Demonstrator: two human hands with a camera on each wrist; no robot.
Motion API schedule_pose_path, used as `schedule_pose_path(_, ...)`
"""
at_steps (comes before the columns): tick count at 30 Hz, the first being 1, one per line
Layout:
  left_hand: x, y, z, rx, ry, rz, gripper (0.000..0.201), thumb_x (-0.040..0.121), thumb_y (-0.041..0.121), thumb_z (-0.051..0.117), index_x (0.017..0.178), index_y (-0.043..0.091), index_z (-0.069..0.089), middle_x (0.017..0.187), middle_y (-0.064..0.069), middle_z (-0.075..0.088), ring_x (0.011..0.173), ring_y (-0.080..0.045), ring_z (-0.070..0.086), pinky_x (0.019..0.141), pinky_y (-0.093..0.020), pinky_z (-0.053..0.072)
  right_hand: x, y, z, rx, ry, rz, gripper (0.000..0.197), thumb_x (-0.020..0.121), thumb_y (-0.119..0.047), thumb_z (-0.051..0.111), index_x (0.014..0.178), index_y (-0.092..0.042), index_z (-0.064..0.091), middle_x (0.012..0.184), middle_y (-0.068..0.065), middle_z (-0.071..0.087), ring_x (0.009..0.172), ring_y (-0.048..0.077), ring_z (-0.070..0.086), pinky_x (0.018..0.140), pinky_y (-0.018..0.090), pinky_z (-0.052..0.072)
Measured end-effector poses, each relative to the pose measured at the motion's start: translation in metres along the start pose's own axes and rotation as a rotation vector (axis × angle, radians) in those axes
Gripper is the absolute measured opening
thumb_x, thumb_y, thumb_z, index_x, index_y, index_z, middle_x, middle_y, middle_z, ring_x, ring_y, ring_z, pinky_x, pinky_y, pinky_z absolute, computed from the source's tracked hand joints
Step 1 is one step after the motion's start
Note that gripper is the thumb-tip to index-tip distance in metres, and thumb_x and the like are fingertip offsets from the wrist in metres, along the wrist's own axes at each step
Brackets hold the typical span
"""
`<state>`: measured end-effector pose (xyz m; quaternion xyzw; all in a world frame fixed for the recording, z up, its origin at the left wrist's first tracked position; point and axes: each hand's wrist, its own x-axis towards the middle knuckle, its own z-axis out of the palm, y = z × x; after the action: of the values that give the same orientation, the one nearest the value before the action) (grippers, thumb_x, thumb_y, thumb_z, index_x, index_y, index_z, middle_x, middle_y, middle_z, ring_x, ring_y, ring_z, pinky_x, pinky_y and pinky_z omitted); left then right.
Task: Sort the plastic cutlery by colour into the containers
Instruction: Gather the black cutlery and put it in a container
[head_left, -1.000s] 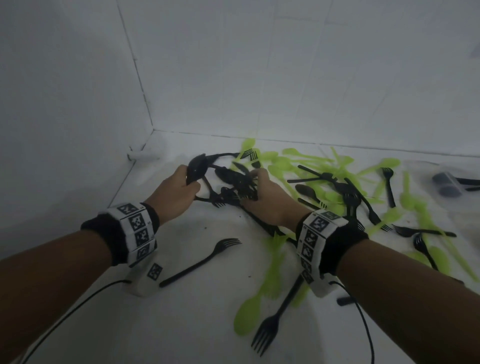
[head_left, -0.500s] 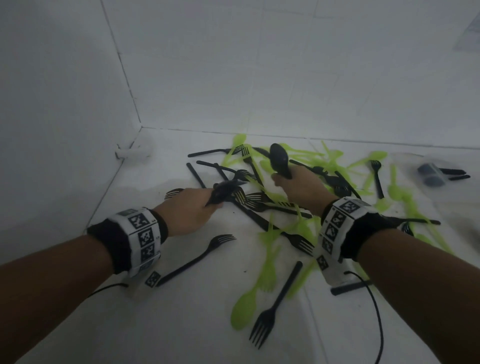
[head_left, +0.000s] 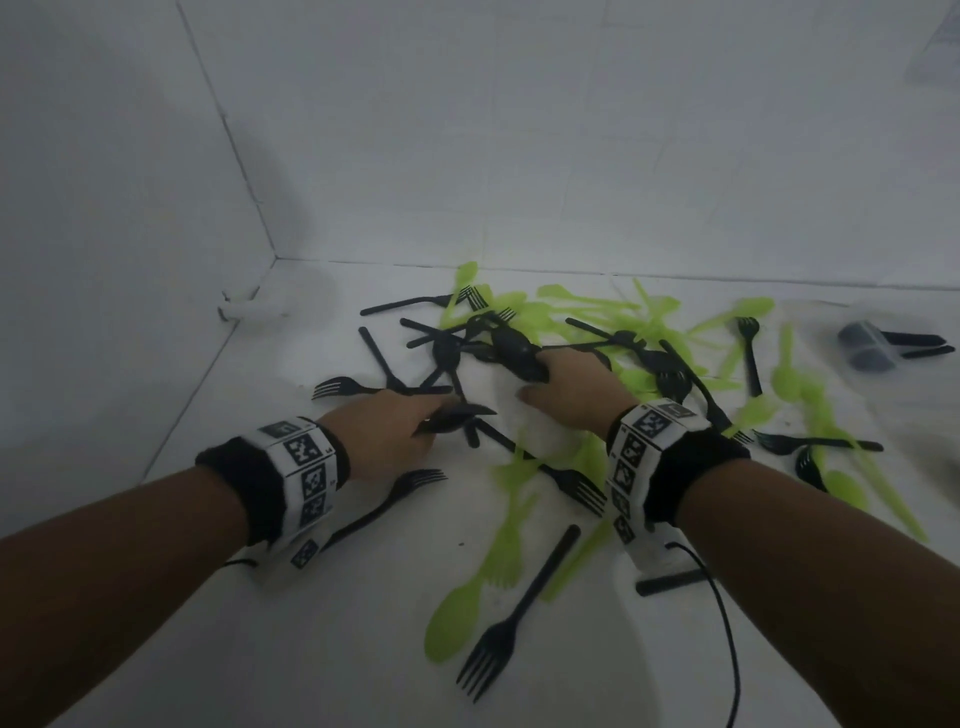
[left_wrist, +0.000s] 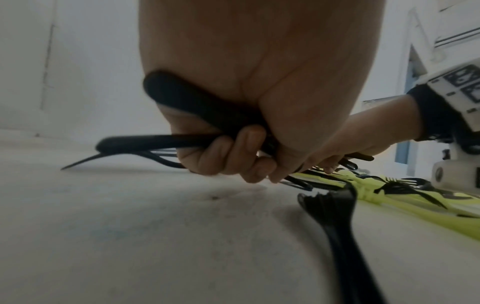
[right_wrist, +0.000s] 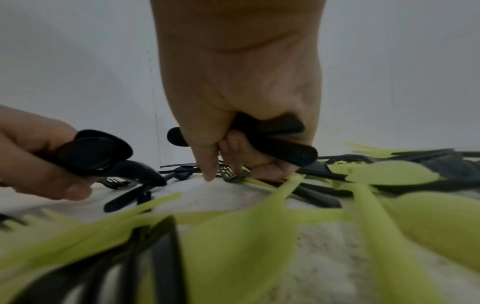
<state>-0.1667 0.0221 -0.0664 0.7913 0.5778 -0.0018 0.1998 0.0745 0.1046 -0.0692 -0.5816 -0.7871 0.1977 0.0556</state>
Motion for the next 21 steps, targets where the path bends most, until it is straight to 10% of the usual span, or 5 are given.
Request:
schedule_pose_path(4,0.001,0.005,0.004,-0.08,0.076,-0.077,0.006,0.104,0.033,0.047,0.1,0.032,0.051,0.083,0.009,0.061,0.076,-0.018,0.061,0.069,-0.034,0.048,0.005,0.006,-0.001,0.148,0.043,-0.024,0.018,0.096,-0.035,0.063,0.098,-0.017,0.065,0.086,0.0,0.066,0.081,0.022,0.063,0.063,0.03,0.044)
schedule_pose_path(9,0.017,0.022,-0.001,-0.161,0.249,-0.213,0.019,0.107,0.036,0.043,0.099,0.022,0.052,0.078,0.004,0.058,0.073,-0.018,0.058,0.061,-0.032,0.038,0.009,0.012,-0.007,0.495,0.094,0.102,0.024,0.097,-0.03,0.053,0.086,-0.01,0.058,0.074,0.003,0.057,0.065,0.023,0.051,0.058,0.033,0.036)
schedule_pose_path(14,0.056,0.035,-0.007,-0.128,0.113,-0.377,0.044,0.097,0.062,0.052,0.094,0.018,0.058,0.089,-0.001,0.062,0.087,-0.021,0.061,0.075,-0.033,0.048,0.014,0.028,-0.019,0.617,0.143,0.14,0.026,0.097,-0.02,0.052,0.074,-0.016,0.039,0.061,-0.001,0.039,0.056,0.019,0.037,0.057,0.033,0.031)
schedule_pose_path(21,0.057,0.038,-0.009,-0.266,0.072,-0.467,0.029,0.096,0.035,0.058,0.076,0.015,0.055,0.08,-0.005,0.061,0.081,-0.025,0.06,0.067,-0.03,0.043,0.015,0.061,-0.037,0.483,0.151,0.137,0.022,0.093,-0.019,0.054,0.071,-0.019,0.054,0.066,0.004,0.059,0.06,0.023,0.053,0.06,0.032,0.042)
